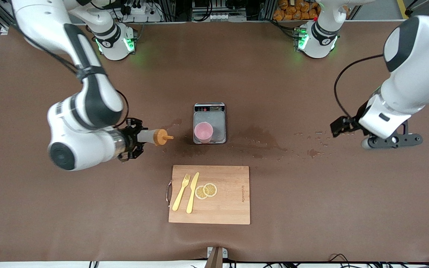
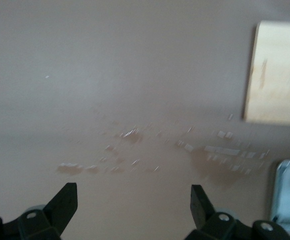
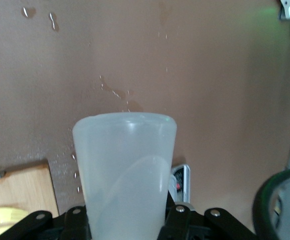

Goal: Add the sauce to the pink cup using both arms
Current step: 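Tilt the sauce bottle over the pink cup with the right gripper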

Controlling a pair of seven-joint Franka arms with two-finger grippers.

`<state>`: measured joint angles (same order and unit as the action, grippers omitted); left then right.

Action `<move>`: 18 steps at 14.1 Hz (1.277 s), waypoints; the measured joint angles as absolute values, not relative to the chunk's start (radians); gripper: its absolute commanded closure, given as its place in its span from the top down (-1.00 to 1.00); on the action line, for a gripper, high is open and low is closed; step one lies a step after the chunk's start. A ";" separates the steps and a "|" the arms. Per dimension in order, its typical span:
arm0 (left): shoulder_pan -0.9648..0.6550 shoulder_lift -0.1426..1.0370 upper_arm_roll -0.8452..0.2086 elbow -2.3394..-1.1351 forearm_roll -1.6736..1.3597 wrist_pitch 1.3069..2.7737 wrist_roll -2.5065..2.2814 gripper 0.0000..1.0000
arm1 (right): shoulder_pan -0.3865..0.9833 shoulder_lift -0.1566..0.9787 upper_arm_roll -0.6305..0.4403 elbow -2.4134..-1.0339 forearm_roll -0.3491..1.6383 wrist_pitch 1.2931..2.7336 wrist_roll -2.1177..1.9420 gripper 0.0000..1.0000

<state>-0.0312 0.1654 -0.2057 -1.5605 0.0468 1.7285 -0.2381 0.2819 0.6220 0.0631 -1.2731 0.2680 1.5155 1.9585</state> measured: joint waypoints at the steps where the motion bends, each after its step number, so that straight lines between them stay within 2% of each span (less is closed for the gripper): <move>1: -0.043 0.136 -0.182 -1.581 0.047 1.702 -0.192 1.00 | 0.319 0.627 0.063 -1.273 0.224 1.522 1.997 -0.13; 3: -0.075 0.087 -0.127 -1.617 0.046 1.669 -0.125 1.00 | 0.375 0.641 0.063 -1.274 0.154 1.528 2.041 -0.13; 7: -0.129 0.035 0.001 -1.629 0.046 1.614 -0.058 1.00 | 0.402 0.653 0.062 -1.274 0.050 1.529 2.051 -0.14; 14: -0.108 0.011 -0.001 -1.627 0.002 1.607 -0.079 1.00 | 0.512 0.728 0.062 -1.278 -0.125 1.529 2.160 -0.14; 15: -0.106 0.015 -0.001 -1.628 -0.004 1.607 -0.080 1.00 | 0.520 0.737 0.062 -1.278 -0.134 1.530 2.167 -0.27; 17: -0.090 0.022 0.000 -1.628 -0.005 1.607 -0.079 1.00 | 0.524 0.742 0.060 -1.278 -0.140 1.530 2.168 -0.40; 18: -0.072 0.023 0.000 -1.628 -0.005 1.607 -0.076 1.00 | 0.523 0.742 0.058 -1.276 -0.141 1.530 2.169 -0.55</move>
